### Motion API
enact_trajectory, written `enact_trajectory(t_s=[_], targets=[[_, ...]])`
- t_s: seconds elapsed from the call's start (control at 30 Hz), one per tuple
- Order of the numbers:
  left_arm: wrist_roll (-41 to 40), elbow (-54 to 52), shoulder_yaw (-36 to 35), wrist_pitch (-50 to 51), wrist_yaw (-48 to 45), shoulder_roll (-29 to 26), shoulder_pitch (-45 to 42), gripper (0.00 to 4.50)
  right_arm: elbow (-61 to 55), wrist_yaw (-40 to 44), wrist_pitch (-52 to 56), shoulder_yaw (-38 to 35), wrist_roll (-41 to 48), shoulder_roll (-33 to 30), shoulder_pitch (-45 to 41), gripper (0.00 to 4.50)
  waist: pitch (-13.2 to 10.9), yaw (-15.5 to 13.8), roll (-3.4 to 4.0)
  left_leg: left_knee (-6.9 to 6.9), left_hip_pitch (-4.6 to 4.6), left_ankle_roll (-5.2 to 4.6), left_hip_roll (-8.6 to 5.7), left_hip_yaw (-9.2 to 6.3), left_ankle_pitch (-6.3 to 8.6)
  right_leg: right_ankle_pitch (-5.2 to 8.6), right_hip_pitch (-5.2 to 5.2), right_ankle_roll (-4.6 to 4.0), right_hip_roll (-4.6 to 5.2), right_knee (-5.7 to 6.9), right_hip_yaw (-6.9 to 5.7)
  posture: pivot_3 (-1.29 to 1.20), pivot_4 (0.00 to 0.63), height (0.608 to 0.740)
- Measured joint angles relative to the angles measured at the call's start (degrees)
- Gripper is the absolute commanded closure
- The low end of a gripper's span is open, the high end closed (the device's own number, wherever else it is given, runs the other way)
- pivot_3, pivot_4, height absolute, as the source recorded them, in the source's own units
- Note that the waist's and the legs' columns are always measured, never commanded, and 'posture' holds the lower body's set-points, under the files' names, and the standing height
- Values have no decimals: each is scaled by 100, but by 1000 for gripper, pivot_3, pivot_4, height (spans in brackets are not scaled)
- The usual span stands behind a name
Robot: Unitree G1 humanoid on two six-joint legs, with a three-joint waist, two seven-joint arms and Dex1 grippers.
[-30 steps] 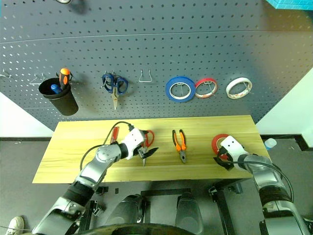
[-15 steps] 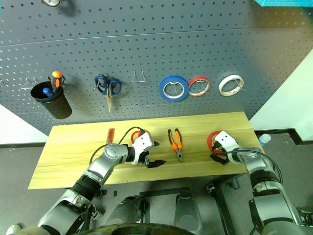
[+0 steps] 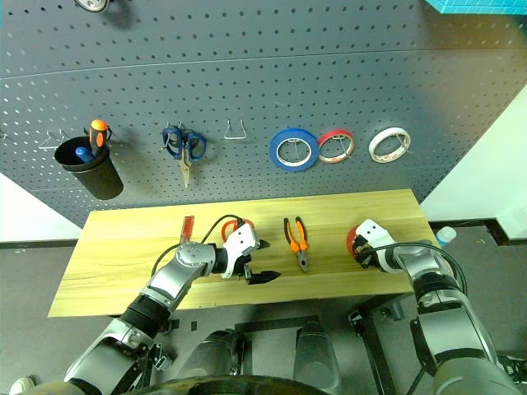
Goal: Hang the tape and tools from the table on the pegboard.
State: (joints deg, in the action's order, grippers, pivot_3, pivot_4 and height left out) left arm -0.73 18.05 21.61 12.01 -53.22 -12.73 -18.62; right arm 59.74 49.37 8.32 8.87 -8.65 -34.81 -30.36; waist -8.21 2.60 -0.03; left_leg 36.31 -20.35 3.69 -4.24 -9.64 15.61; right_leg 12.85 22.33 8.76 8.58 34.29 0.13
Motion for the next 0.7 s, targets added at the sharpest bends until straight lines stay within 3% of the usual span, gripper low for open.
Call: enact_trajectory(t_s=[0.23, 0.37, 0.5, 0.7], targets=[[6, -18, -98, -500, 316, 14, 149, 0, -1424, -401, -425, -336, 175, -115, 1085, 3837, 1, -10, 3, -8, -10, 0, -4, 4, 0, 1, 19, 1, 2, -1, 12, -90, 74, 740], [-183, -58, -569, -1701, 573, -39, 437, 0, -3726, -1130, -1191, -706, 105, -313, 2699, 3837, 6, -7, 11, -13, -11, 1, 0, 18, 1, 11, 30, 18, 0, 1, 25, -126, 74, 740], [-1278, -277, -1233, -2366, 169, 268, 493, 0, -4869, -2096, -2441, -850, -280, -301, 3642, 3837, 9, -9, 14, 12, -3, -2, -2, 47, 2, -1, 13, 43, 1, -5, 49, -163, 72, 740], [-1992, -496, -1601, -2649, -29, 461, 290, 0, -5607, -3126, -3427, -898, -1130, -299, 3820, 3837, 11, 42, 14, 80, -5, -19, -2, 80, 10, -19, -3, 23, -6, -5, 79, -195, 64, 740]])
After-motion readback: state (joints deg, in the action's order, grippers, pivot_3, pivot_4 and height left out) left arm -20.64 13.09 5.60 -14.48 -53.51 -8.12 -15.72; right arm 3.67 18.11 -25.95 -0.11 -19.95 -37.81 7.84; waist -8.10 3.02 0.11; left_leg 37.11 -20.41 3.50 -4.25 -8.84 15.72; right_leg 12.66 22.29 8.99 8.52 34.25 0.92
